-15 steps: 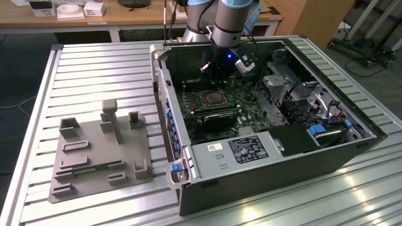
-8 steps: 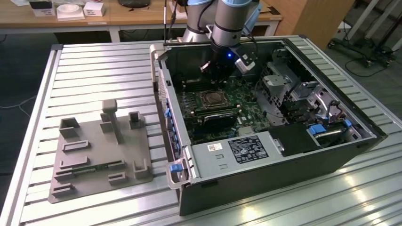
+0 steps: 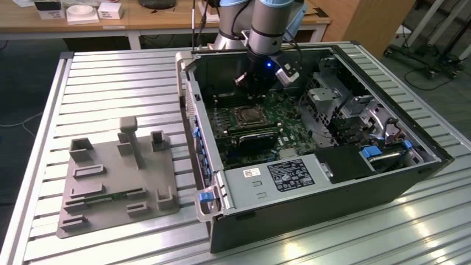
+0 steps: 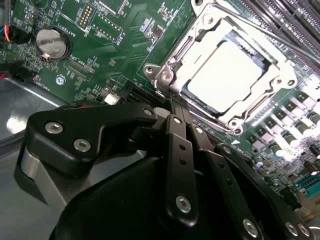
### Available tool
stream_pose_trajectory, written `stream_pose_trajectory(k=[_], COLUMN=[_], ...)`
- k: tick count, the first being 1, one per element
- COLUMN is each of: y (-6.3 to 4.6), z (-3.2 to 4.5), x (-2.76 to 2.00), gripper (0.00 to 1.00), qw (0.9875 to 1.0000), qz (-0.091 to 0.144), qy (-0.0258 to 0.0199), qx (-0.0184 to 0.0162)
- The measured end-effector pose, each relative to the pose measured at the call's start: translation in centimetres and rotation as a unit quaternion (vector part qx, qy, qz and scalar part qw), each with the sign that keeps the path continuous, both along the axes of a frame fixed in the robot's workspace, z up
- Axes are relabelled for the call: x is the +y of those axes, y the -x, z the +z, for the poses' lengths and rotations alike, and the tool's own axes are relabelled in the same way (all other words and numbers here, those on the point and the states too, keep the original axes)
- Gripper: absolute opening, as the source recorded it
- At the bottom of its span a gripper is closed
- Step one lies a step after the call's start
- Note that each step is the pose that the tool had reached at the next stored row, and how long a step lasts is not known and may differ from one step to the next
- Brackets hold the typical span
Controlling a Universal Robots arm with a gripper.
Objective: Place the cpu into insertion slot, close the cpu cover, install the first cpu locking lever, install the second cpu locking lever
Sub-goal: 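Install the first cpu locking lever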
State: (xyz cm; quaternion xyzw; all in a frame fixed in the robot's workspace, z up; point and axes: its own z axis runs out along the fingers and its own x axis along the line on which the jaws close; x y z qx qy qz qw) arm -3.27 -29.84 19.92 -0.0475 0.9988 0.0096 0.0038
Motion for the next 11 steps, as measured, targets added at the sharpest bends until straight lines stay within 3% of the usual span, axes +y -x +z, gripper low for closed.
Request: stream_pose_trajectory(k=[11], y=[0.0], z=[-0.2], x=[0.01], gripper=[0.1], qw=[1.0], qz=[0.0], qy=[0.0089], qx=[0.0001])
